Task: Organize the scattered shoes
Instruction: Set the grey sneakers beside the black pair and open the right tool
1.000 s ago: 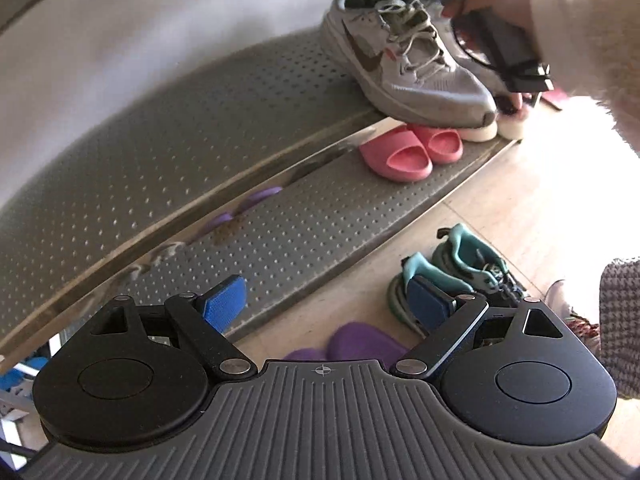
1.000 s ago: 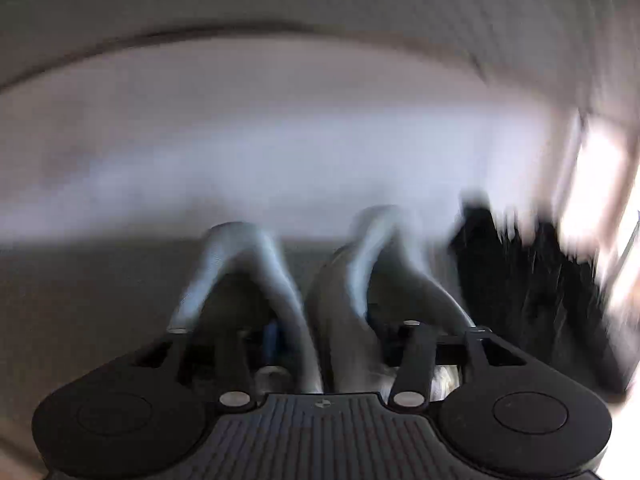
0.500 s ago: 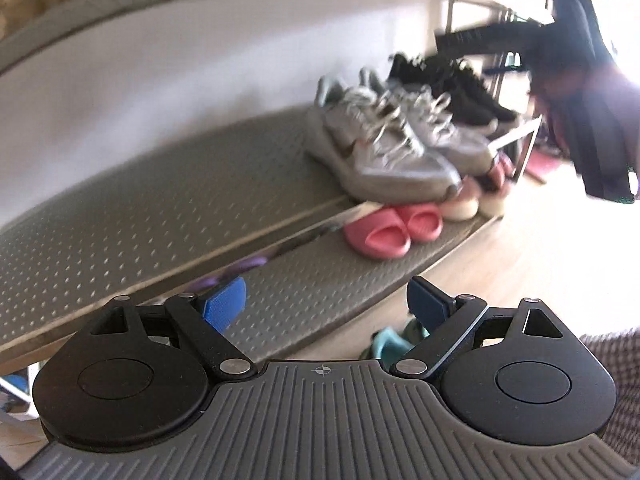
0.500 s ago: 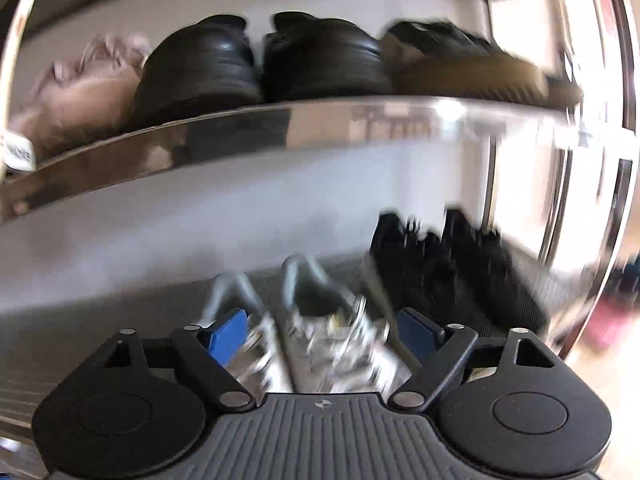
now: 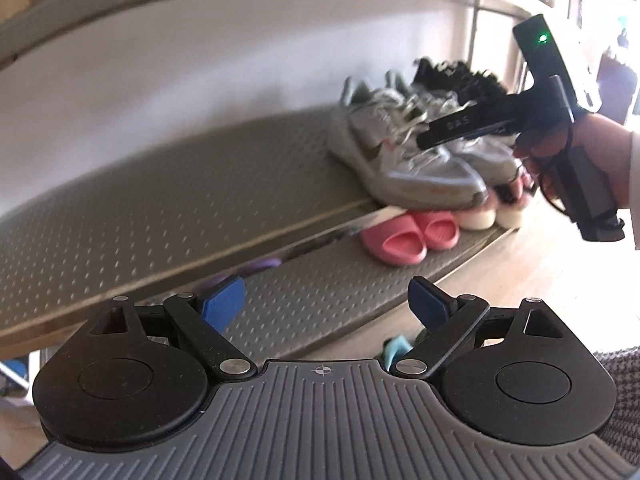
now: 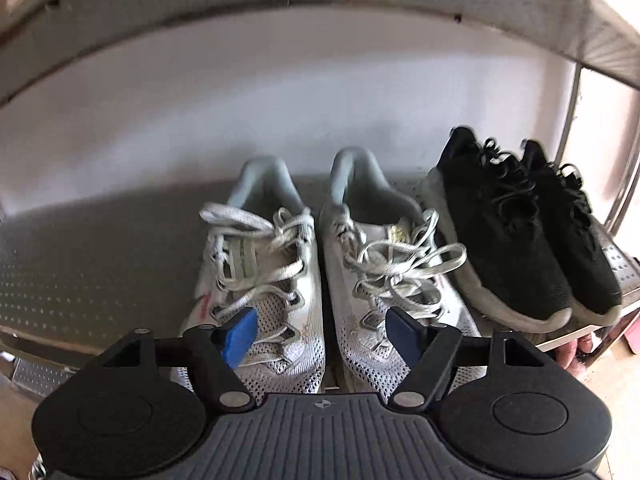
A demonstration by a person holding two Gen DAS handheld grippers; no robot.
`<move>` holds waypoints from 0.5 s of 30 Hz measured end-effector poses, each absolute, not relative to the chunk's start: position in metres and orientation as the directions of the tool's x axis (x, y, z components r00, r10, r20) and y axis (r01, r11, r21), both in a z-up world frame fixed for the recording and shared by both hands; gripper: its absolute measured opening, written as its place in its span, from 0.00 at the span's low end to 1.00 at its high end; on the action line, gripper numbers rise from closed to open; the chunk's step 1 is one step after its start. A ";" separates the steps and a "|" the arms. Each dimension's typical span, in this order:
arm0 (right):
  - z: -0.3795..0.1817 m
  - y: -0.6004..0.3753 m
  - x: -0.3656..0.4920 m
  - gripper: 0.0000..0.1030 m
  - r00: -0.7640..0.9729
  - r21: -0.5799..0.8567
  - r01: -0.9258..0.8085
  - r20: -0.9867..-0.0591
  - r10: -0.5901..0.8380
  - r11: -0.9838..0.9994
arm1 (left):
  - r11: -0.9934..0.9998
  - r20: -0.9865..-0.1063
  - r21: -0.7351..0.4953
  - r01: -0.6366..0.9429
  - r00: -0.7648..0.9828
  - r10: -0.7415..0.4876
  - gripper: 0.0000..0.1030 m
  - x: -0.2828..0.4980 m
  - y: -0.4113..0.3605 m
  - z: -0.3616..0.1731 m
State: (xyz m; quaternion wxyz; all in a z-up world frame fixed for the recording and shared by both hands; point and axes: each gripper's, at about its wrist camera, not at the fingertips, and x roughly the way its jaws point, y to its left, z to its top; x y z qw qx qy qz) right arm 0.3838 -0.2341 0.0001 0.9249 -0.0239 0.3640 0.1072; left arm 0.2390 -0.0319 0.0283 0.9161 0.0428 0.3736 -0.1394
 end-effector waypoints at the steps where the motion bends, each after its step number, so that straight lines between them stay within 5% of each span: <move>1: -0.003 -0.234 0.385 0.73 0.717 0.024 -0.219 -0.675 0.178 0.975 | 0.958 -0.700 -0.025 0.287 0.679 -0.222 0.90 0.239 -0.031 0.027; 4: -0.011 -0.237 0.392 0.72 0.738 0.002 -0.234 -0.651 0.179 0.972 | 0.958 -0.714 -0.015 0.286 0.668 -0.210 0.90 0.240 -0.027 0.022; 5: -0.014 -0.238 0.394 0.67 0.742 0.003 -0.236 -0.646 0.182 0.972 | 0.959 -0.719 -0.011 0.285 0.664 -0.206 0.90 0.240 -0.026 0.021; 6: -0.017 -0.238 0.396 0.49 0.739 0.018 -0.236 -0.646 0.192 0.971 | 0.959 -0.723 -0.009 0.284 0.661 -0.202 0.90 0.240 -0.026 0.020; 8: -0.019 -0.238 0.398 0.41 0.730 0.049 -0.243 -0.649 0.216 0.969 | 0.959 -0.729 -0.005 0.282 0.655 -0.197 0.90 0.239 -0.024 0.018; 15: -0.017 -0.217 0.397 0.38 0.756 -0.047 -0.240 -0.636 0.156 0.970 | 0.960 -0.741 -0.001 0.279 0.645 -0.188 0.90 0.235 -0.025 0.015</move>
